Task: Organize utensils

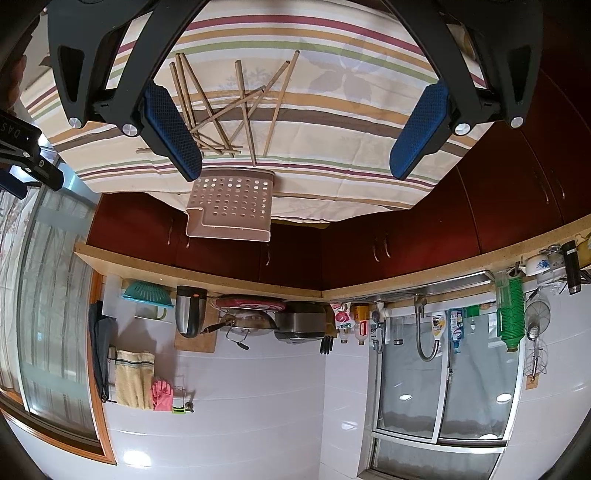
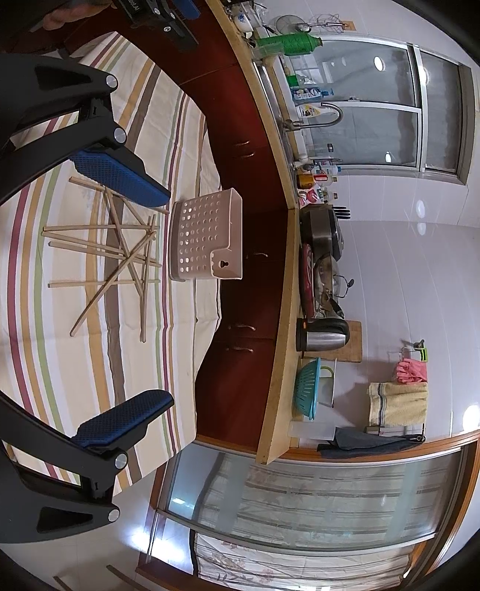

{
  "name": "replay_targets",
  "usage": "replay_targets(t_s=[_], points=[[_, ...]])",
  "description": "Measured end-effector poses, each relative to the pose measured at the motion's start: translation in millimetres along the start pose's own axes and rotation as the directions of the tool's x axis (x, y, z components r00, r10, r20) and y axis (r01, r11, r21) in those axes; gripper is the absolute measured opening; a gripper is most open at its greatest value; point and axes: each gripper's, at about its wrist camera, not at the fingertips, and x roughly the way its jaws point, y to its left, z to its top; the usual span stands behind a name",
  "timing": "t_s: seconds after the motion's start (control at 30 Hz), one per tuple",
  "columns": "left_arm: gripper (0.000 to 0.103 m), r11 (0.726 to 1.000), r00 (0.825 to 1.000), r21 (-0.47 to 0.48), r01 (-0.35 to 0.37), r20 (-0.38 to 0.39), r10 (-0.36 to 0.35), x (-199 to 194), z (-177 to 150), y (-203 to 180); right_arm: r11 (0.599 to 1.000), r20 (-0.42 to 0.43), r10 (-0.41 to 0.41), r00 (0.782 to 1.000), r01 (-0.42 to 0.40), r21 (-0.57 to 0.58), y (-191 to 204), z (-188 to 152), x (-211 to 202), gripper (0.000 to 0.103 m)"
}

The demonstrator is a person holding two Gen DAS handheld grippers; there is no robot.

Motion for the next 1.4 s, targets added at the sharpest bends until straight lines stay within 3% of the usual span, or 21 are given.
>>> replay_targets(t_s=[1.4], points=[[0.099, 1.0, 1.0, 0.016, 0.015, -0.025, -0.015, 7, -11, -5, 1.0, -0.025, 0.016, 1.0, -0.016, 0.012, 10, -11, 8, 0.097]])
